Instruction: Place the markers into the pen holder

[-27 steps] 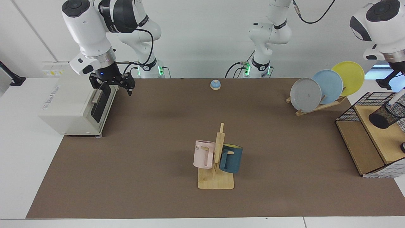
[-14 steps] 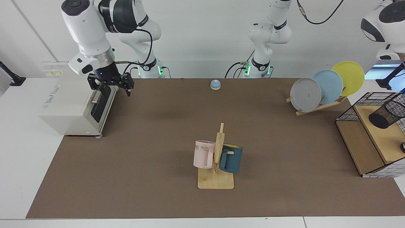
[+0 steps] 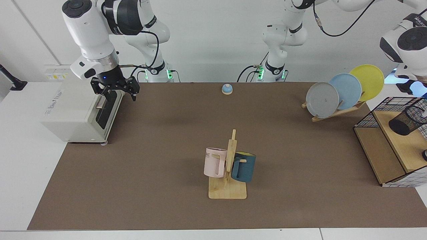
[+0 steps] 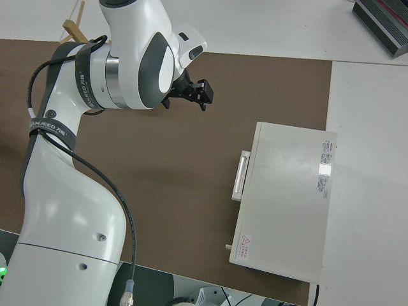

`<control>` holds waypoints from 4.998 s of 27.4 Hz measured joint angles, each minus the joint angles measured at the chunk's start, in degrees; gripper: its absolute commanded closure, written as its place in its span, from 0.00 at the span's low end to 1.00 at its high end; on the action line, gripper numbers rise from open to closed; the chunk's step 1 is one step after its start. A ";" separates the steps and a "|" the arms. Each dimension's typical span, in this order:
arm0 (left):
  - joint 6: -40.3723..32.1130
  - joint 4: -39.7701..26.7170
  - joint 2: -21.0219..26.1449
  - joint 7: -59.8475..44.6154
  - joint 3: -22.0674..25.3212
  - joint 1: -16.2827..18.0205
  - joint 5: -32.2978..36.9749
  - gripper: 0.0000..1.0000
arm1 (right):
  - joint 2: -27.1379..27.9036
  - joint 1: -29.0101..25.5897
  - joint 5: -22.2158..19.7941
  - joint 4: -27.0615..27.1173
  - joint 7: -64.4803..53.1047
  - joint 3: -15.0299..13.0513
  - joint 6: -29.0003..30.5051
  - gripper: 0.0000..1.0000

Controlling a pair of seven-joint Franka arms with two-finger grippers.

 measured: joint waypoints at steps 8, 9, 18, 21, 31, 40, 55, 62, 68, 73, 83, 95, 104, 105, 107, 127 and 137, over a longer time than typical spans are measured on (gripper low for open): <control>-0.91 -0.01 1.87 0.00 -0.08 -0.01 0.00 1.00 | -0.11 -0.11 0.01 0.04 0.00 0.00 0.00 0.00; -1.27 -0.01 2.01 0.00 -0.08 -0.01 0.00 1.00 | -0.14 -0.12 0.01 0.04 0.00 0.00 0.00 0.00; -4.92 -0.02 3.16 0.00 -0.36 -0.02 0.00 1.00 | -0.36 -0.17 0.01 0.04 0.00 0.00 0.00 0.00; -5.67 -0.02 3.83 -0.03 -0.54 -0.04 0.00 0.90 | -0.40 -0.21 0.01 0.04 0.00 0.01 0.00 0.00; -8.19 -0.01 6.09 -0.71 -0.72 -0.98 0.10 0.71 | -0.42 -0.24 0.01 0.04 0.00 0.02 0.00 0.00; -11.35 0.27 6.19 -1.75 -0.73 -2.30 2.38 0.00 | -0.42 -0.24 0.01 0.04 0.00 0.02 0.00 0.00; -14.52 3.02 5.96 -3.78 -1.94 -4.06 1.87 0.00 | -0.42 -0.24 0.01 0.04 0.00 0.02 0.00 0.00; -15.11 4.52 5.84 -5.66 -2.51 -4.33 -9.44 0.00 | -0.42 -0.24 0.01 0.04 0.00 0.02 0.00 0.00; -17.53 4.05 5.33 -9.69 -1.81 -4.27 -25.52 0.00 | -0.42 -0.24 0.01 0.04 0.00 0.02 0.00 0.00; -18.38 2.50 4.20 -11.85 -2.47 -4.32 -33.23 0.00 | -0.42 -0.25 0.01 0.04 0.00 0.02 0.00 0.00; -20.75 1.66 3.34 -22.57 -9.06 -5.38 -41.53 0.00 | -0.42 -0.25 0.01 0.04 0.00 0.02 0.00 0.00; -25.72 1.55 -0.04 -48.79 -15.56 -5.47 -43.46 0.00 | -0.42 -0.25 0.01 0.04 0.00 0.02 0.00 0.00; -30.19 1.50 -3.79 -62.42 -29.82 4.06 -43.58 0.00 | -0.42 -0.25 0.01 0.04 0.00 0.02 0.00 0.00; -30.82 1.49 -4.16 -64.13 -31.34 5.12 -43.58 0.00 | -0.42 -0.25 0.01 0.04 0.00 0.02 0.00 0.00; -32.11 1.46 -4.90 -67.78 -33.88 6.81 -43.59 0.00 | -0.42 -0.25 0.01 0.04 0.00 0.02 0.00 0.00; -33.62 1.68 -7.48 -95.27 -40.33 12.31 -43.64 0.00 | -0.42 -0.25 0.01 0.04 0.00 0.02 0.00 0.00; -32.98 -0.15 -10.43 -95.55 -38.59 12.61 -45.90 0.00 | -0.42 -0.25 0.01 0.04 0.00 0.02 0.00 0.00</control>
